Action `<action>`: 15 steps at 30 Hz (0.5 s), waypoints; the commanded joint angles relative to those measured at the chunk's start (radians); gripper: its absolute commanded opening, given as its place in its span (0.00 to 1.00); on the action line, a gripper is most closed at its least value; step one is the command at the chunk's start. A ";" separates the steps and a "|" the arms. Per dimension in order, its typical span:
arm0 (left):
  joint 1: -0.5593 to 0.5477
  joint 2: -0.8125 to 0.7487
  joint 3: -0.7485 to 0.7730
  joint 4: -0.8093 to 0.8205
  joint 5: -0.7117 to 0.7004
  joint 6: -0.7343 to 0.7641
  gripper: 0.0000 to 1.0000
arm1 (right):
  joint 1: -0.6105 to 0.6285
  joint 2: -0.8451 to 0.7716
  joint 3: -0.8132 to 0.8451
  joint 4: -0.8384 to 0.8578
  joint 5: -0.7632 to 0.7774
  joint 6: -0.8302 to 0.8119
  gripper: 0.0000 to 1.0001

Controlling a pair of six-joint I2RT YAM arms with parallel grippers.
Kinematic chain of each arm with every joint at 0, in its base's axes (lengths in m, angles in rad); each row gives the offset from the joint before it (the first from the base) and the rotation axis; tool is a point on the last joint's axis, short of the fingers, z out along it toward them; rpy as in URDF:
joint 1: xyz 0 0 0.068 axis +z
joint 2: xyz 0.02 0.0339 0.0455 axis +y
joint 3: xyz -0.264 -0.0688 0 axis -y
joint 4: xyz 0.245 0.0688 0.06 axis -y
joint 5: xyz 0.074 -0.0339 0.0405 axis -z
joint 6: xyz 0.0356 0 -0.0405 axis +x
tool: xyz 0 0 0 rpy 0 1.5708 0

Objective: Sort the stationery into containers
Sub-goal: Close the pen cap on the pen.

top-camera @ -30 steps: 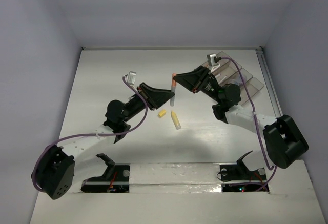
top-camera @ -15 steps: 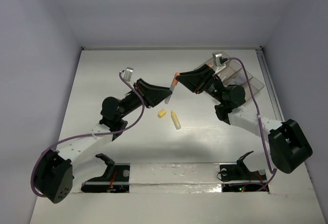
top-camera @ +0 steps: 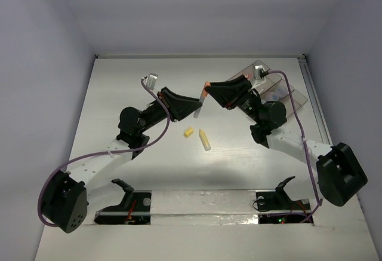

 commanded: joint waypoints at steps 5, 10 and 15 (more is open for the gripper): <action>0.060 -0.020 0.140 0.142 -0.168 -0.011 0.00 | 0.086 0.011 -0.085 -0.136 -0.245 -0.093 0.03; 0.071 -0.019 0.156 0.147 -0.159 -0.014 0.00 | 0.095 0.019 -0.098 -0.145 -0.245 -0.097 0.03; 0.071 -0.010 0.177 0.150 -0.148 -0.020 0.00 | 0.095 0.032 -0.102 -0.163 -0.234 -0.111 0.02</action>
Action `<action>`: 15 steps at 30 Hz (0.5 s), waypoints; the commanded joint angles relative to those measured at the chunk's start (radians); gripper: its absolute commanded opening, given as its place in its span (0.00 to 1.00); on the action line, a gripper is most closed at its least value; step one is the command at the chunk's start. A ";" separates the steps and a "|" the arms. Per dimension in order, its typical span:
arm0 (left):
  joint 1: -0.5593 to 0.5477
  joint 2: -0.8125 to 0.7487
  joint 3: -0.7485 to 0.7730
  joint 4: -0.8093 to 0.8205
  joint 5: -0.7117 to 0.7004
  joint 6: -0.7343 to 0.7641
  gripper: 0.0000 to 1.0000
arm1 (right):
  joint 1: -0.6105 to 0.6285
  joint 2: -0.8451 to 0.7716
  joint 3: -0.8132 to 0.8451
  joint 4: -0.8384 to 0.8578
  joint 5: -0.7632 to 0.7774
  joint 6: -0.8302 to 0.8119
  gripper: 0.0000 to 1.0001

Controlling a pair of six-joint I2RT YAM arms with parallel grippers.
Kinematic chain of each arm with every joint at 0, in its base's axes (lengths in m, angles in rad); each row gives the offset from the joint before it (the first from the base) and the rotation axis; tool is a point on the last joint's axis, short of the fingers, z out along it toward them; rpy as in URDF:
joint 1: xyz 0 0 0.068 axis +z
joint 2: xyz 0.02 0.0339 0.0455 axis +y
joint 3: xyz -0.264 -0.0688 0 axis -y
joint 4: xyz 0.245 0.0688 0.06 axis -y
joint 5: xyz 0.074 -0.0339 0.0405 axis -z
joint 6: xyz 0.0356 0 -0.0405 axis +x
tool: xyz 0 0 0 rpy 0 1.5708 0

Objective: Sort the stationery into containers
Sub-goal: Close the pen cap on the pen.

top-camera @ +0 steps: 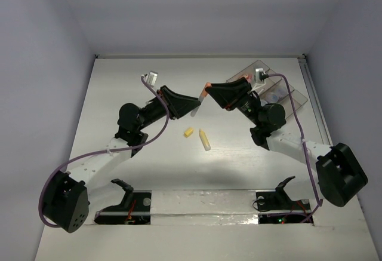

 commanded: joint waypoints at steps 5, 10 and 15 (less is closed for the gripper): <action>0.030 -0.013 0.170 0.208 -0.195 -0.019 0.00 | 0.087 0.049 -0.070 -0.174 -0.283 -0.074 0.02; 0.030 0.012 0.165 0.230 -0.184 -0.031 0.00 | 0.097 0.033 -0.061 -0.268 -0.290 -0.120 0.03; 0.030 0.022 0.187 0.222 -0.182 -0.020 0.00 | 0.115 0.031 -0.049 -0.354 -0.311 -0.141 0.03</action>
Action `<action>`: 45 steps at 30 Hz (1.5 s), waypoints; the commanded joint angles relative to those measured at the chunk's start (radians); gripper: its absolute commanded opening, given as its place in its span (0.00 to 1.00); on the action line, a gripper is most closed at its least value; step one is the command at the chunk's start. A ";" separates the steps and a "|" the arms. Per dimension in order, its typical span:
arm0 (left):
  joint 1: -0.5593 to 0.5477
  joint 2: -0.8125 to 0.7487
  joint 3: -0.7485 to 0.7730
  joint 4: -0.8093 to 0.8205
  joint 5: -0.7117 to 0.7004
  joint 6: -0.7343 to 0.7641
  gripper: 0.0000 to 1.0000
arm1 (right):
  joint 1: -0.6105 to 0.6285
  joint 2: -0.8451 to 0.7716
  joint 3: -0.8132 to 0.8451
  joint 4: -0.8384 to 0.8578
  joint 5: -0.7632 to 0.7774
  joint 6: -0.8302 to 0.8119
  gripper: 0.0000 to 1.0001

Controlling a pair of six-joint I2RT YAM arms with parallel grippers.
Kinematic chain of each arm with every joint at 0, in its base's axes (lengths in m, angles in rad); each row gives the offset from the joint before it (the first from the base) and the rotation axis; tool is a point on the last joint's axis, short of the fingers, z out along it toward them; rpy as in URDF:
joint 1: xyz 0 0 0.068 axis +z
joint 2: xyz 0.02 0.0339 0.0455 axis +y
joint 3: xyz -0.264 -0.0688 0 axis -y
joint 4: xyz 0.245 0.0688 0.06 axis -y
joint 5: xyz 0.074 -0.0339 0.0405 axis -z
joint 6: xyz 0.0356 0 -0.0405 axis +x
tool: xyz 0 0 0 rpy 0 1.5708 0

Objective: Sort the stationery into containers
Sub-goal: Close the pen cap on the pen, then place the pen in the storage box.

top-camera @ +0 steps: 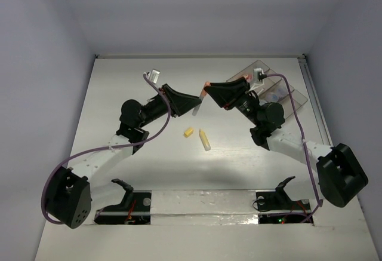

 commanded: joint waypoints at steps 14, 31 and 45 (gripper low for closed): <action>0.027 0.000 0.133 0.261 -0.178 -0.033 0.00 | 0.125 -0.086 -0.021 -0.457 -0.211 -0.178 0.30; 0.027 -0.081 0.023 0.126 -0.197 0.050 0.00 | 0.099 -0.287 0.065 -0.723 0.156 -0.331 0.27; 0.000 -0.312 -0.065 -0.358 -0.316 0.258 0.61 | -0.363 -0.346 -0.006 -1.059 0.826 -0.415 0.27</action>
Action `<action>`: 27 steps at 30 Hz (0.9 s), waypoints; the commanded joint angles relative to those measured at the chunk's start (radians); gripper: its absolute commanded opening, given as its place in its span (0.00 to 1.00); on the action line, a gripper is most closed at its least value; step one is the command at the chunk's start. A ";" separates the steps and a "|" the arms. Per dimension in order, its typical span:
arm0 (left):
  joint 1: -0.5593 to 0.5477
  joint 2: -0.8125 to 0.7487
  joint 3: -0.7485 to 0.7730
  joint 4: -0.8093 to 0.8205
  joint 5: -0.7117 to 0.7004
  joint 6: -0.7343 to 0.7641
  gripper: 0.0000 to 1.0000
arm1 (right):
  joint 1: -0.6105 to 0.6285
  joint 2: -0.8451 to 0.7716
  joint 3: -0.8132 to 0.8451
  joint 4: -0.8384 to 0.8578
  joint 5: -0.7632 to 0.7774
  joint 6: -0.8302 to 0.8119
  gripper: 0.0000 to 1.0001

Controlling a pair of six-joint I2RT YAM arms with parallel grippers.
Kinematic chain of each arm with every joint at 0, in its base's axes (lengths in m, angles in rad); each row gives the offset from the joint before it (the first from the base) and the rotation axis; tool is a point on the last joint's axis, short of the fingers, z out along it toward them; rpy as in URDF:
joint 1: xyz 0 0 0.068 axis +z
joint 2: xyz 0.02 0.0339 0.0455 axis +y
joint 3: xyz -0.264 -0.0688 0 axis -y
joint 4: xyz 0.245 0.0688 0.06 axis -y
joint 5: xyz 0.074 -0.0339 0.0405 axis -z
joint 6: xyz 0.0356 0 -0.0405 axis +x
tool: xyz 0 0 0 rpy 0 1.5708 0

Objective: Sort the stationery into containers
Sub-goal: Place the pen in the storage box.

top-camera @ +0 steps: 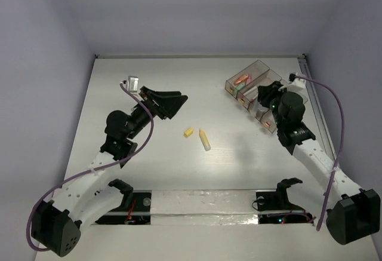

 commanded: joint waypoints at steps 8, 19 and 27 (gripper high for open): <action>-0.072 -0.073 -0.107 -0.264 -0.174 0.136 0.73 | -0.356 0.107 -0.052 0.003 0.157 0.081 0.30; -0.190 -0.001 -0.121 -0.393 -0.446 0.205 0.73 | -0.506 0.334 -0.018 0.033 0.000 0.143 0.32; -0.288 0.114 -0.098 -0.379 -0.509 0.203 0.66 | -0.515 0.385 0.014 0.026 0.005 0.138 0.54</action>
